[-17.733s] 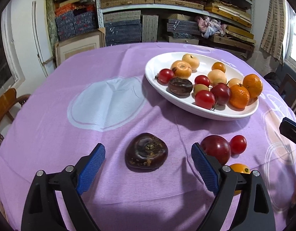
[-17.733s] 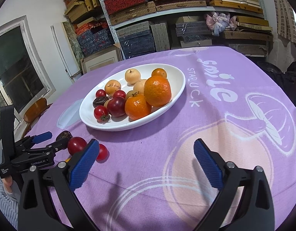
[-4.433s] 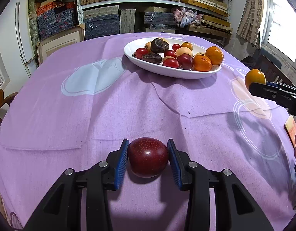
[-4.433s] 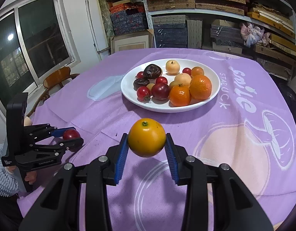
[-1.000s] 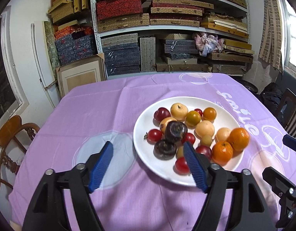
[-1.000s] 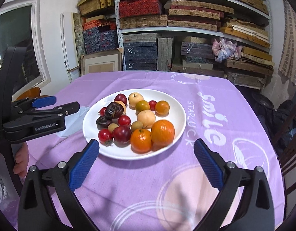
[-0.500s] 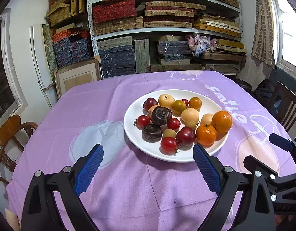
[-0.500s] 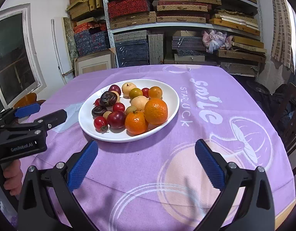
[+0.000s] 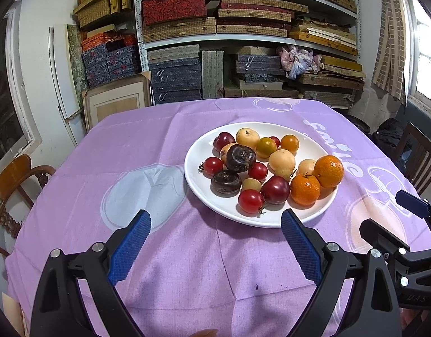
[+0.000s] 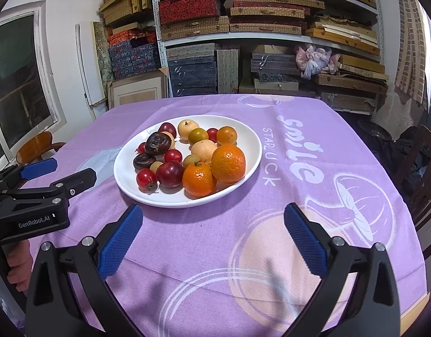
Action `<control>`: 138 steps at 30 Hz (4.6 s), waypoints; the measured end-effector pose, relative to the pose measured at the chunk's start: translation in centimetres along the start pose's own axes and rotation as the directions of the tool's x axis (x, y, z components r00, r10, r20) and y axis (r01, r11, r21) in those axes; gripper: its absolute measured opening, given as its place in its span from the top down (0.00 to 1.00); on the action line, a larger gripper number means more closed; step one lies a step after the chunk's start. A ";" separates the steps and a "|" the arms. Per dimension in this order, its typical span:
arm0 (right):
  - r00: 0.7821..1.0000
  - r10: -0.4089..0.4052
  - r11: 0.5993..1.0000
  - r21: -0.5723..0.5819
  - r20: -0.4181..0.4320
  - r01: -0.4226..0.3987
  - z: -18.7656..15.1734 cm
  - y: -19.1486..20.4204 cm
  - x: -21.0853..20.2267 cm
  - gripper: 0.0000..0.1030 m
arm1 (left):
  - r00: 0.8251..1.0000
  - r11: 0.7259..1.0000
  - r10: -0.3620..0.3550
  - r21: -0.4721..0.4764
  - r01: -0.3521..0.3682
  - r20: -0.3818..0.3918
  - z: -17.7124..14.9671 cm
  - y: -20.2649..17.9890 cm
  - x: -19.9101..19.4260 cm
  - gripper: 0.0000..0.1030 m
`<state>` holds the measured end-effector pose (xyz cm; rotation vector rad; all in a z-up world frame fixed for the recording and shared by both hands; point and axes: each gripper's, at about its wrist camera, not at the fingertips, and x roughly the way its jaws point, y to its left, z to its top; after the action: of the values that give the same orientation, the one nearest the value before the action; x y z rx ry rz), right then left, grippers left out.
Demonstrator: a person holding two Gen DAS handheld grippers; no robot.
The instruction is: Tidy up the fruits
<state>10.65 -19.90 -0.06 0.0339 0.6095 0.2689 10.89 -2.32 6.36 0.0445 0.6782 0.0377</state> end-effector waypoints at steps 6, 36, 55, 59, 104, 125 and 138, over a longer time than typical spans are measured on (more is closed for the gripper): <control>1.000 0.003 1.000 0.005 0.007 -0.003 0.3 -0.2 -0.2 0.04 | 1.000 1.000 0.005 -0.020 -0.005 -0.010 -0.3 0.3 0.3 0.08; 1.000 0.019 1.000 0.010 -0.001 -0.019 -0.1 -0.5 0.4 0.04 | 0.999 0.999 0.024 -0.027 -0.025 -0.035 -1.3 -0.5 1.2 0.08; 1.000 0.025 1.000 -0.007 -0.017 -0.026 -1.7 0.5 0.2 0.04 | 0.998 0.999 0.029 -0.030 -0.031 -0.053 -2.2 0.0 1.3 0.08; 1.000 0.026 1.000 -0.008 -0.016 -0.026 -1.7 0.5 0.1 0.04 | 0.998 0.999 0.029 -0.028 -0.031 -0.053 -2.3 0.0 1.3 0.08; 1.000 0.026 1.000 -0.006 -0.017 -0.026 -1.6 0.3 -0.3 0.04 | 0.998 0.999 0.022 -0.027 -0.023 -0.065 -2.5 -0.5 1.6 0.08; 0.998 0.026 0.999 -0.027 -0.051 -0.027 -2.2 1.2 0.5 0.04 | 0.996 1.000 0.017 -0.017 -0.018 -0.085 -3.3 -0.7 2.0 0.08; 0.992 0.008 0.997 -0.069 -0.129 -0.017 -4.4 2.9 1.9 0.04 | 0.990 1.000 0.021 0.010 -0.020 -0.139 -5.7 -1.1 2.6 0.08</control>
<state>8.95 -16.84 -4.36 -0.0472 0.7282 0.3063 9.36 -3.12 0.18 0.0576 0.8175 0.0578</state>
